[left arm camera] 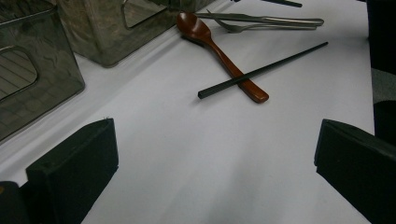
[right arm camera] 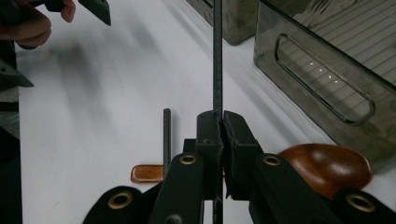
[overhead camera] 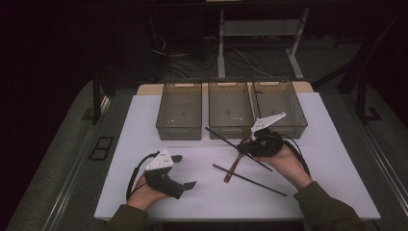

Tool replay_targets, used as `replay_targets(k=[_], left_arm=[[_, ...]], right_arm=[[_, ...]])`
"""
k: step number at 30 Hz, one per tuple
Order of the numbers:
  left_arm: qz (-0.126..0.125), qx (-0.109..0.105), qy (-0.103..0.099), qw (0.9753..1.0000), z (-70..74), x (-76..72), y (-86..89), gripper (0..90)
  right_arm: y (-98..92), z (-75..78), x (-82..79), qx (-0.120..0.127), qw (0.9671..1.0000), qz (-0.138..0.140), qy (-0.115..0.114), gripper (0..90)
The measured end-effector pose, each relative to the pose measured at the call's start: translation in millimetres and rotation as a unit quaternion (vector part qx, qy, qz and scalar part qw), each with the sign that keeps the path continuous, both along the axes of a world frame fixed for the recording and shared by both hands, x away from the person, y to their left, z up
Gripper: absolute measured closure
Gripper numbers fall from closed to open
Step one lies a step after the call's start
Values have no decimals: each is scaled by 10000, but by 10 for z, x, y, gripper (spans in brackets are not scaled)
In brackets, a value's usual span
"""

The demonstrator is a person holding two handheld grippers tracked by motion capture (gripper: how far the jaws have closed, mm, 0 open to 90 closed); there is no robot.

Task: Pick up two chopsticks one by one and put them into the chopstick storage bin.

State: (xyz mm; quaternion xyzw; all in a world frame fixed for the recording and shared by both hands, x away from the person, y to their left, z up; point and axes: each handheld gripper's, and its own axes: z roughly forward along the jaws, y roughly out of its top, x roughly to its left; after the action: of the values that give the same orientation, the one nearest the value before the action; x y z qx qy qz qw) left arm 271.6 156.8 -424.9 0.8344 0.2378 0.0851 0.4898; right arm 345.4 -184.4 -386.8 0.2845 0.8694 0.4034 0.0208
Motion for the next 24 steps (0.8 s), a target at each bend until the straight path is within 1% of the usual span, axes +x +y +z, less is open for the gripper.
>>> replay_targets(k=[3,5,9,13,18,20,24], left_arm=[[23,-17,0,10000,2,-4,-1,0],[14,9,-9,10000,5,-2,7,0],[42,-32,3,10000,4,-4,1,0],[33,-25,3,10000,3,-3,-2,0],[35,-37,-1,10000,8,-6,2,0],[56,-73,10,10000,7,-9,-2,0],[62,-67,3,10000,9,-12,-1,0]], right_arm=[[56,4,21,-12,10000,-6,2,858],[88,14,38,-26,10000,-29,13,859],[147,36,91,-40,9999,-88,38,859],[220,81,147,-56,9999,-127,49,859],[334,146,234,-90,9998,-183,57,859],[384,165,275,-109,9997,-209,53,859],[485,200,363,-139,9995,-258,65,859]])
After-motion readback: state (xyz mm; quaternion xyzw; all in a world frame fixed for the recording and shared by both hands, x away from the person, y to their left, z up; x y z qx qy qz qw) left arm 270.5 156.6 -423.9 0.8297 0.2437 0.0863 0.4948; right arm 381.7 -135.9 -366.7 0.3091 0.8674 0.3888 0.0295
